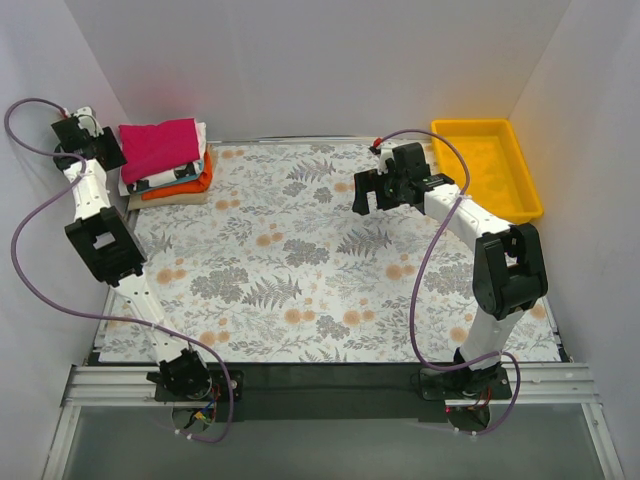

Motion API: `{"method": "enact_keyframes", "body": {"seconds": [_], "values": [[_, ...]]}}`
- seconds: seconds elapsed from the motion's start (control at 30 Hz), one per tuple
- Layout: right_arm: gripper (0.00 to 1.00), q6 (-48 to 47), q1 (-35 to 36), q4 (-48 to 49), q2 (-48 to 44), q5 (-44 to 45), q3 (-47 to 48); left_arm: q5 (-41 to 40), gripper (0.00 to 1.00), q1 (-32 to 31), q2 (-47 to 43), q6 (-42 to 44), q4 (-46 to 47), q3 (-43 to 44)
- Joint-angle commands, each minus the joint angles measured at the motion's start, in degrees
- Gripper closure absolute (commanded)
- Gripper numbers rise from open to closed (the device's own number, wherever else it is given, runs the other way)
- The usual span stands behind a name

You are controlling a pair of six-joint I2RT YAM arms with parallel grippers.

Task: Fold and stack the t-shirts
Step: Reset both grippers

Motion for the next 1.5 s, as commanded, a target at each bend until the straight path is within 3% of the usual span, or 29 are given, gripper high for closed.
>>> {"method": "enact_keyframes", "body": {"seconds": [0.0, 0.13, 0.17, 0.2, 0.33, 0.77, 1.0, 1.07, 1.2, 1.33, 1.37, 1.4, 1.47], "values": [[0.02, -1.44, 0.04, -0.49, -1.69, -0.91, 1.87, 4.48, 0.56, -1.48, -8.92, -0.40, 6.74, -3.35], [0.02, -1.61, 0.03, -0.58, -2.57, 0.49, 1.44, 2.54, 0.65, -2.45, -6.21, -6.89, 15.73, -3.89], [0.02, -1.70, -0.05, -0.58, -2.66, 0.67, 1.26, 2.62, 0.70, -2.54, -4.98, -8.29, 16.78, -2.23], [0.02, -1.70, -0.05, -0.49, -2.74, 1.11, 1.17, 2.97, 0.81, -2.80, -3.75, -8.83, 18.97, -1.26], [0.02, -1.79, -0.05, -0.49, -1.61, 0.94, 1.70, 0.26, 0.94, -3.85, 2.66, -9.98, 27.76, 0.51], [0.02, -1.53, -0.05, -1.10, 2.79, 0.58, 2.84, -10.64, 0.96, -5.88, 15.94, -3.30, 42.71, 6.57], [0.02, -2.05, -0.05, -1.45, 2.71, 1.28, 2.58, -10.13, 0.88, -5.88, 21.40, -2.33, 48.34, 9.30], [0.02, -2.66, 0.03, -1.98, 2.53, 1.55, 2.93, -8.81, 0.85, -5.79, 19.56, -3.55, 48.17, 8.86], [0.02, -3.98, 0.03, -3.91, 0.78, 2.25, 5.21, -2.39, 0.68, -6.49, 11.92, -4.44, 47.21, 5.79], [0.02, -6.18, -0.05, -5.76, -3.26, 4.62, 6.62, 0.59, 0.35, -8.51, 3.05, -2.16, 39.05, 5.52], [0.02, -7.05, -0.05, -6.55, -4.23, 5.15, 6.71, 2.95, 0.17, -8.86, -0.97, -2.16, 34.33, 5.09], [0.02, -8.46, -0.05, -6.81, -5.02, 6.89, 6.79, 3.41, 0.10, -9.65, -3.01, -2.24, 31.85, 4.65], [0.02, -10.31, -0.05, -7.69, -7.92, 8.92, 6.45, 5.34, 0.06, -10.71, -7.14, -2.77, 23.09, 3.07]]}}
